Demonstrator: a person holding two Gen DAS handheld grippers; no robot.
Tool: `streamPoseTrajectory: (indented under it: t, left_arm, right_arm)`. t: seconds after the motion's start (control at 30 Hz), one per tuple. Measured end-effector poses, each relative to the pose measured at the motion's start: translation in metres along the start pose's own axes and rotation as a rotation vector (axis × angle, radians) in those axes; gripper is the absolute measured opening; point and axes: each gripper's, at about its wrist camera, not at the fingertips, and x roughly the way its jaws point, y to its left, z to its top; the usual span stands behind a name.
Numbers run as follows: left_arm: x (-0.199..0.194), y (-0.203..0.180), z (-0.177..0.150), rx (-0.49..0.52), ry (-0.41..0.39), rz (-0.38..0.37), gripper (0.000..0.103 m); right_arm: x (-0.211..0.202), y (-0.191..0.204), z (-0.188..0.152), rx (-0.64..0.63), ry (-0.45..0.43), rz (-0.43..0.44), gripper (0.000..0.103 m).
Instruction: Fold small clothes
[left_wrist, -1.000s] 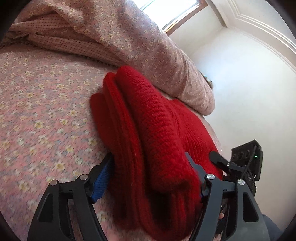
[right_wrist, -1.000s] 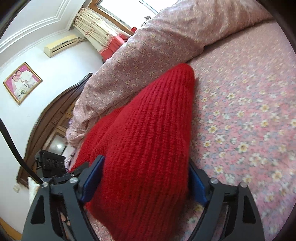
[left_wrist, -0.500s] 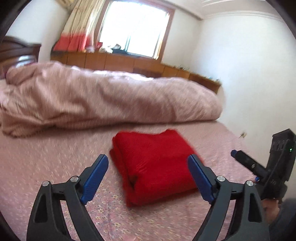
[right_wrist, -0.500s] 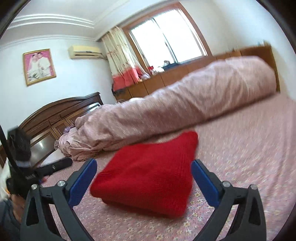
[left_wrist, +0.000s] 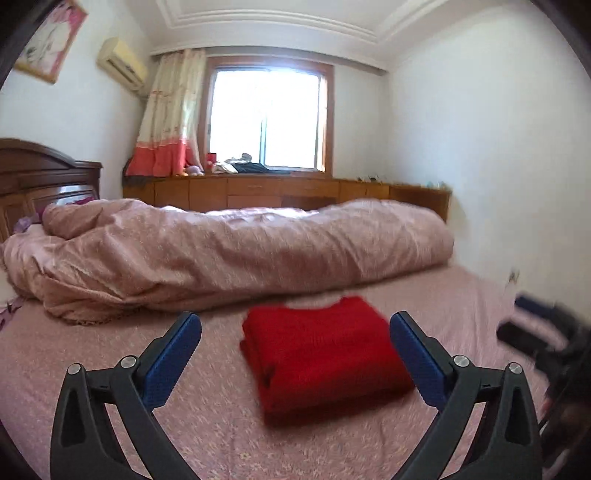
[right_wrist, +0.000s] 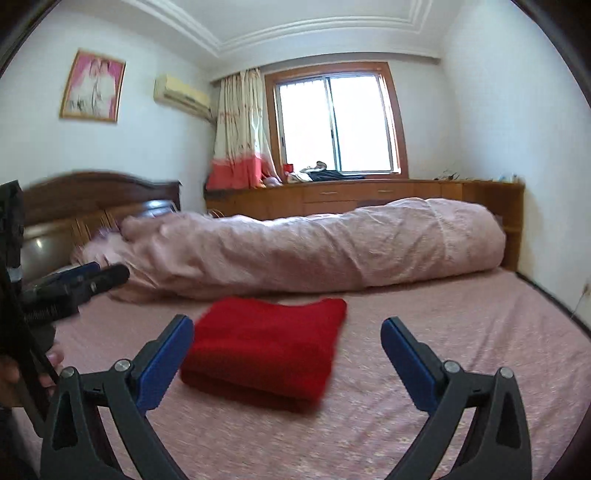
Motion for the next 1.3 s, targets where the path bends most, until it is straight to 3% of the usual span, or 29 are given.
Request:
streamPoseTrajectory:
  t: [0.1,0.33,0.47,0.63,0.8,1.3]
  left_arm:
    - [0.021,-0.011,-0.022,0.047,0.072,-0.012,0.099]
    - [0.046,-0.015,-0.058,0.054,0.174,-0.023,0.099]
    - [0.053,-0.01,-0.069,0.027,0.176,-0.02,0.099]
    - [0.06,-0.012,-0.077,0.032,0.201,-0.036,0.099]
    - [0.055,-0.014,-0.079,0.038,0.183,-0.034,0.099]
    - [0.057,-0.015,-0.08,0.047,0.2,-0.029,0.099]
  right_arm:
    - [0.007,-0.002,-0.011,0.027,0.021,-0.014,0.103]
    - [0.053,-0.01,-0.052,0.036,0.084,-0.054,0.103]
    - [0.071,-0.009,-0.07,0.022,0.149,-0.065,0.103]
    - [0.067,-0.004,-0.076,0.007,0.163,0.003,0.103]
    - [0.059,-0.006,-0.077,0.021,0.134,-0.013,0.103]
    - [0.063,-0.005,-0.076,0.017,0.159,-0.024,0.103]
